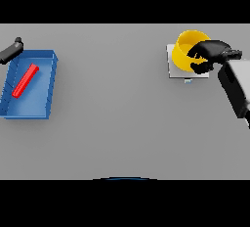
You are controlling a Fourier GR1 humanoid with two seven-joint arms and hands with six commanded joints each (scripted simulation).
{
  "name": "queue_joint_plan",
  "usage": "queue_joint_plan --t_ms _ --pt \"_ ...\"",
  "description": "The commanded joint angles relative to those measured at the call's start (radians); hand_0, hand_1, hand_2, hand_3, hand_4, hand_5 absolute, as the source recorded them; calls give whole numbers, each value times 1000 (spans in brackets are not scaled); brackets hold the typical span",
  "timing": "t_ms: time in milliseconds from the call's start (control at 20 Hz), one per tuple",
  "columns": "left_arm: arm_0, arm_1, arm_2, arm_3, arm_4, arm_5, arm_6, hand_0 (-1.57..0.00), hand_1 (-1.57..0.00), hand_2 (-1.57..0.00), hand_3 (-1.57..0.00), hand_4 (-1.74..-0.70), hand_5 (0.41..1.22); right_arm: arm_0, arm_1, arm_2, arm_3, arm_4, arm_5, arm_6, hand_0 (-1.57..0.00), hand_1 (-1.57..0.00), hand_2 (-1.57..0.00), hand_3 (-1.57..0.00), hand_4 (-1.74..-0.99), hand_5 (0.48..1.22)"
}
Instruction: Pick up the red beaker and tilt it to pour out 1 green nut into yellow bowl. Pick up the yellow bowl and place it on the metallic measuring scale.
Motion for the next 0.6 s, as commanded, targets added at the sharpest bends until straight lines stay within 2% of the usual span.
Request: queue_joint_plan --t_ms 0,100,200,250,550 --pt "-7 5 0 8 -6 -1 16 1 1 1 1 -846 766 0 5 -2 6 -3 3 2 -581 -436 -457 -662 -1528 899" --pt "5 5 5 12 -3 5 -6 1 1 1 1 -854 771 -5 -1 -3 17 -2 13 1 -372 -279 -345 -558 -1501 865" --pt "7 -3 -2 2 -3 3 -2 1 1 1 1 -853 771 -3 -2 2 23 4 9 -7 -237 -178 -256 -465 -1471 836" --pt "4 0 1 0 -1 3 1 1 1 1 1 -854 770 -9 -9 7 35 12 8 -24 -190 -142 -216 -428 -1460 826" --pt "26 -7 -4 -31 -6 13 12 1 1 1 1 -851 768 -18 -5 23 47 30 2 -34 -49 -37 -59 -263 -1414 796"
